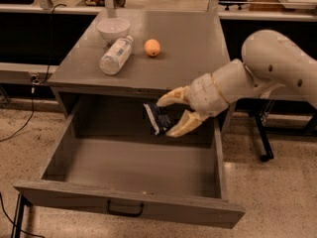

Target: Pick rxbar blueberry from top drawer and place on counter

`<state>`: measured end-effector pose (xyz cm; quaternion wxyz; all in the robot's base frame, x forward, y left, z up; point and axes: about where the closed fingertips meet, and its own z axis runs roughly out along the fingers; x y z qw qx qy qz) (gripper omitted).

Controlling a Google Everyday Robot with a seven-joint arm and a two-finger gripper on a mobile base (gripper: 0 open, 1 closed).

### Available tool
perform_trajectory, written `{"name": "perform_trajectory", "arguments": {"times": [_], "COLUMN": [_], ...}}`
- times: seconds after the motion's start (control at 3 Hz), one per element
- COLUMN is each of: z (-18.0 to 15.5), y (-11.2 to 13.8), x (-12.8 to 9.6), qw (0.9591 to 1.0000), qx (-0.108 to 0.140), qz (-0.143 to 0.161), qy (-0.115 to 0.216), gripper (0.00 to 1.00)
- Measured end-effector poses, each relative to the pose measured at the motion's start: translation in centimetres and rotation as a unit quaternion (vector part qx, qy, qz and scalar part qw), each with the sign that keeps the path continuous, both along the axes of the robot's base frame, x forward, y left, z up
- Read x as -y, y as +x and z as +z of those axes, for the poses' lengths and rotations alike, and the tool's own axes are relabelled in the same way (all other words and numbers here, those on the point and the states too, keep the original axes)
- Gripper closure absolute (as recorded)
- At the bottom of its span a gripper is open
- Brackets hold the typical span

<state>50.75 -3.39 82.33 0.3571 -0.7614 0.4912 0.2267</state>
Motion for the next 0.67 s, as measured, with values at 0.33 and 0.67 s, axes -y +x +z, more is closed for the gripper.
{"name": "perform_trajectory", "arguments": {"times": [0.33, 0.67], "z": [5.3, 7.3], "y": [3.5, 9.7], "x": [-0.4, -0.1], "qw": [0.9993, 0.9951], "qx": [0.023, 0.015], "qz": [-0.018, -0.067], "qy": [-0.024, -0.071], "gripper": [1.00, 1.00]}}
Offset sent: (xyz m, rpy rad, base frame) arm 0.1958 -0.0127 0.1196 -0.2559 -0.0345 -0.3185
